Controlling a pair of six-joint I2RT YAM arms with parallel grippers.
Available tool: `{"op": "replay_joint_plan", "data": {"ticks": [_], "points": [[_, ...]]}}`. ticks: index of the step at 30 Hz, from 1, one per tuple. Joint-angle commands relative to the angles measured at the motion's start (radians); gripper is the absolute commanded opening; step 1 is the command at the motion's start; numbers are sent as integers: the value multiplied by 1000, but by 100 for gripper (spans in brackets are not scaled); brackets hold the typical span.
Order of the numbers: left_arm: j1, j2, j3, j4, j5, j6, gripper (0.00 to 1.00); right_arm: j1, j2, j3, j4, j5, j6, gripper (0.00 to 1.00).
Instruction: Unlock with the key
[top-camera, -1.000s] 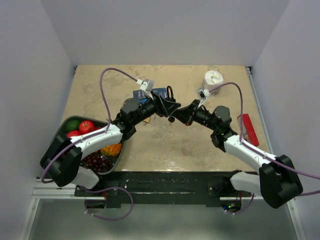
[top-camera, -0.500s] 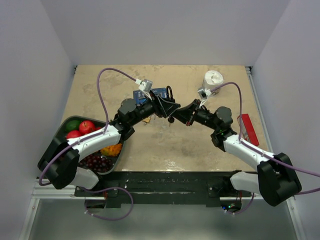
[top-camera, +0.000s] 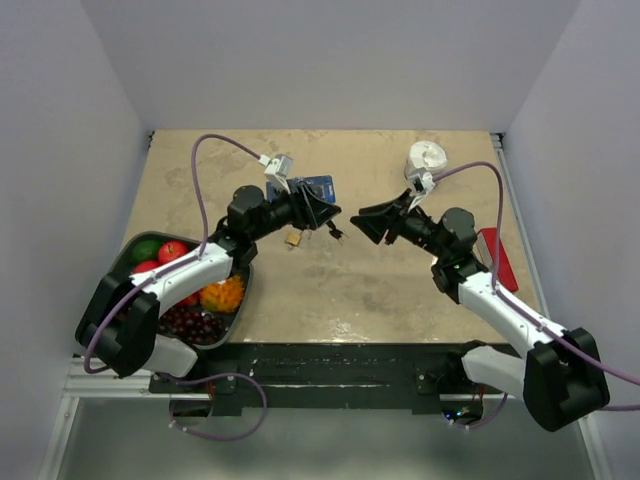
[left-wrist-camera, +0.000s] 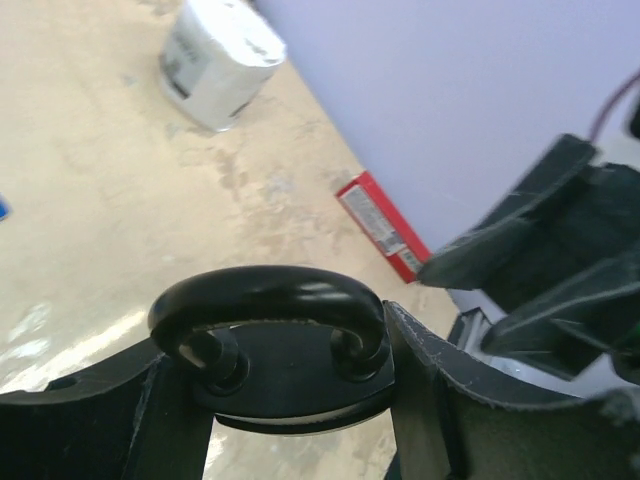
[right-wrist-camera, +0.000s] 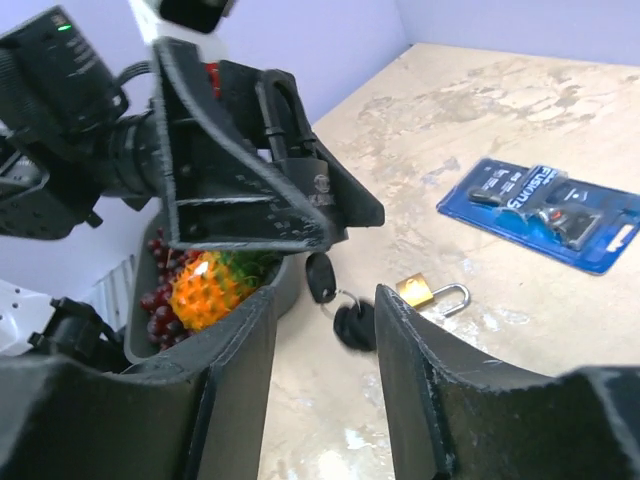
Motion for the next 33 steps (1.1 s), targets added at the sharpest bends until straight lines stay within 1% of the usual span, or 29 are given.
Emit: {"op": "replay_joint_plan", "data": {"ticks": [1, 3, 5, 6, 7, 9, 10, 12, 13, 15, 16, 17, 18, 19, 21, 22, 27, 33], "points": [[53, -23, 64, -49, 34, 55, 0, -7, -33, 29, -78, -20, -86, 49], [68, -32, 69, -77, 41, 99, 0, -7, -50, 18, -95, -31, -87, 50], [74, -41, 72, -92, 87, 133, 0, -7, -61, 19, -111, -34, -93, 52], [77, -41, 73, -92, 118, 180, 0, -7, -73, 21, -118, -37, -92, 53], [79, -40, 87, -108, 198, 210, 0, -7, -79, 35, -121, -37, -90, 54], [80, -33, 107, -141, 286, 291, 0, -7, -91, 58, -138, -51, -96, 57], [79, -35, 118, -167, 372, 311, 0, -8, -96, 88, -143, -59, -101, 59], [80, -41, 124, -180, 479, 358, 0, -10, -96, 120, -147, -96, -101, 62], [79, -43, 124, -180, 598, 369, 0, -12, -84, 154, -149, -117, -101, 63], [80, -49, 127, -181, 720, 382, 0, -13, -61, 191, -155, -184, -101, 63], [79, -49, 124, -178, 815, 380, 0, -12, -52, 222, -157, -207, -98, 63], [79, -49, 119, -172, 855, 377, 0, -13, -30, 236, -155, -229, -98, 63], [79, -49, 110, -154, 891, 342, 0, -15, -22, 248, -161, -273, -102, 64], [79, -50, 89, -88, 958, 313, 0, -13, -15, 275, -163, -292, -106, 64], [79, -49, 70, -18, 1010, 239, 0, -12, 1, 302, -180, -330, -112, 66], [80, -49, 61, 7, 1046, 231, 0, -12, 4, 321, -183, -362, -118, 67], [76, -49, 52, -3, 1110, 228, 0, 1, 31, 342, -155, -432, -96, 68], [54, -47, 53, -17, 1161, 228, 0, 99, 71, 369, -158, -433, -138, 68]]}}
